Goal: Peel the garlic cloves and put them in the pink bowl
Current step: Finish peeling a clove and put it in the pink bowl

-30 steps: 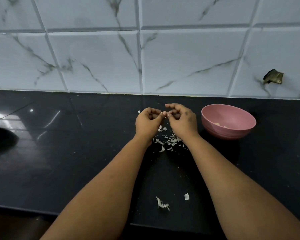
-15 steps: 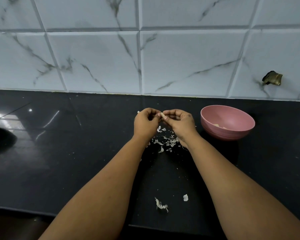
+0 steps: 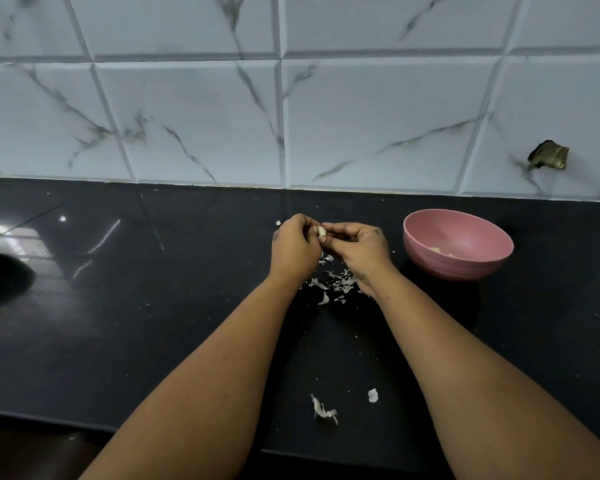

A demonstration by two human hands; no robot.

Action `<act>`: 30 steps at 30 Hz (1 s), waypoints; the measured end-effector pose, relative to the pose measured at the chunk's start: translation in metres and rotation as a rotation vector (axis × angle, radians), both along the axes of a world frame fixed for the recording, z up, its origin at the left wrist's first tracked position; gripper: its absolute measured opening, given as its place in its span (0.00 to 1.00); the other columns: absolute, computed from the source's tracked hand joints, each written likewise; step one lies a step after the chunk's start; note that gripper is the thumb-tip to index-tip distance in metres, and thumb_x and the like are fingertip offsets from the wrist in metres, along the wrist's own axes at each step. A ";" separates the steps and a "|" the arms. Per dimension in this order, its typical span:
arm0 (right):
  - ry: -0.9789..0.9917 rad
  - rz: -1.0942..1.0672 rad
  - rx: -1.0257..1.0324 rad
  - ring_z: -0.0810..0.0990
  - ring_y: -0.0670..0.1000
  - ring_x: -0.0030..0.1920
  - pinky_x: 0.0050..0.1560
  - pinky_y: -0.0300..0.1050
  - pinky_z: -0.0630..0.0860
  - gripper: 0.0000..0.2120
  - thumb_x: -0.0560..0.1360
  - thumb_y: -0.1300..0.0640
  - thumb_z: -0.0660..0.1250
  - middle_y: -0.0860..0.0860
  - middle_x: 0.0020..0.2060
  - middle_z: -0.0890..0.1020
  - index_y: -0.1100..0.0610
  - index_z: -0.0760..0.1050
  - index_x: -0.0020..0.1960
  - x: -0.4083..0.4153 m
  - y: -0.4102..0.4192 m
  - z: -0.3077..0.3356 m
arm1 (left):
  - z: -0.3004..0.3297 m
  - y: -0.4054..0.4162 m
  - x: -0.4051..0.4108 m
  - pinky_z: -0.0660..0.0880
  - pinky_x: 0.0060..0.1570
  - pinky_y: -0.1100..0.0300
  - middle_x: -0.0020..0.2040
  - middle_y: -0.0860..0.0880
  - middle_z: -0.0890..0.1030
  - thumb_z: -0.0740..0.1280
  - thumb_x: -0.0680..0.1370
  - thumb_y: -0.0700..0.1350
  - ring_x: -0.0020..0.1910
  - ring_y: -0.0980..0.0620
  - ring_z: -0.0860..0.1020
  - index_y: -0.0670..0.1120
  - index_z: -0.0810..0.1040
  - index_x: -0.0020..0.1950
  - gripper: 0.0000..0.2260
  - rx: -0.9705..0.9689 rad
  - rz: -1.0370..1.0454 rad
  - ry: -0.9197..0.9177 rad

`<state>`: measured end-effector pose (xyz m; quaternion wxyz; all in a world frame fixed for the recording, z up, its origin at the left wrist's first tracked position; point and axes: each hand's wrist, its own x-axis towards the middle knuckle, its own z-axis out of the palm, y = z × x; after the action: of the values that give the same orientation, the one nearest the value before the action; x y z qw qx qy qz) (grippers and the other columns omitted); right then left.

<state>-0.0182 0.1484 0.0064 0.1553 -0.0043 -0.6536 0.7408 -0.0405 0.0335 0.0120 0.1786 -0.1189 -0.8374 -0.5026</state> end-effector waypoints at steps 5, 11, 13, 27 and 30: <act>-0.021 0.035 -0.084 0.85 0.52 0.47 0.49 0.41 0.81 0.12 0.71 0.69 0.73 0.60 0.48 0.84 0.66 0.81 0.54 0.001 -0.001 0.002 | 0.000 0.001 0.001 0.76 0.49 0.55 0.43 0.51 0.80 0.61 0.79 0.38 0.47 0.49 0.79 0.48 0.76 0.46 0.07 0.024 -0.006 -0.009; -0.086 0.057 -0.253 0.84 0.54 0.47 0.53 0.43 0.81 0.07 0.73 0.72 0.69 0.60 0.46 0.84 0.65 0.80 0.49 -0.001 0.000 0.004 | 0.000 0.001 -0.001 0.74 0.42 0.63 0.42 0.54 0.80 0.63 0.81 0.41 0.42 0.55 0.79 0.47 0.78 0.49 0.04 0.187 -0.058 -0.099; -0.087 0.048 -0.265 0.84 0.54 0.47 0.53 0.44 0.81 0.06 0.73 0.72 0.68 0.59 0.45 0.84 0.64 0.80 0.48 -0.001 0.000 0.004 | -0.001 0.002 -0.002 0.77 0.44 0.61 0.44 0.51 0.82 0.64 0.81 0.43 0.44 0.54 0.80 0.46 0.79 0.50 0.04 0.247 -0.097 -0.149; -0.060 0.110 -0.266 0.85 0.49 0.43 0.46 0.39 0.81 0.08 0.73 0.74 0.67 0.56 0.42 0.84 0.64 0.78 0.50 0.005 0.002 0.009 | -0.001 -0.001 -0.005 0.75 0.38 0.64 0.37 0.48 0.81 0.69 0.78 0.37 0.35 0.58 0.78 0.43 0.81 0.44 0.04 0.483 -0.184 -0.220; -0.075 0.111 -0.249 0.84 0.52 0.45 0.48 0.40 0.82 0.09 0.73 0.73 0.68 0.58 0.43 0.84 0.66 0.79 0.51 0.006 0.002 0.007 | -0.004 0.000 -0.007 0.76 0.41 0.61 0.36 0.51 0.81 0.69 0.78 0.38 0.35 0.57 0.77 0.46 0.80 0.42 0.06 0.445 -0.149 -0.206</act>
<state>-0.0125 0.1500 0.0136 0.0877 -0.0153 -0.5610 0.8230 -0.0478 0.0330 0.0083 0.0767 -0.0864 -0.7089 -0.6958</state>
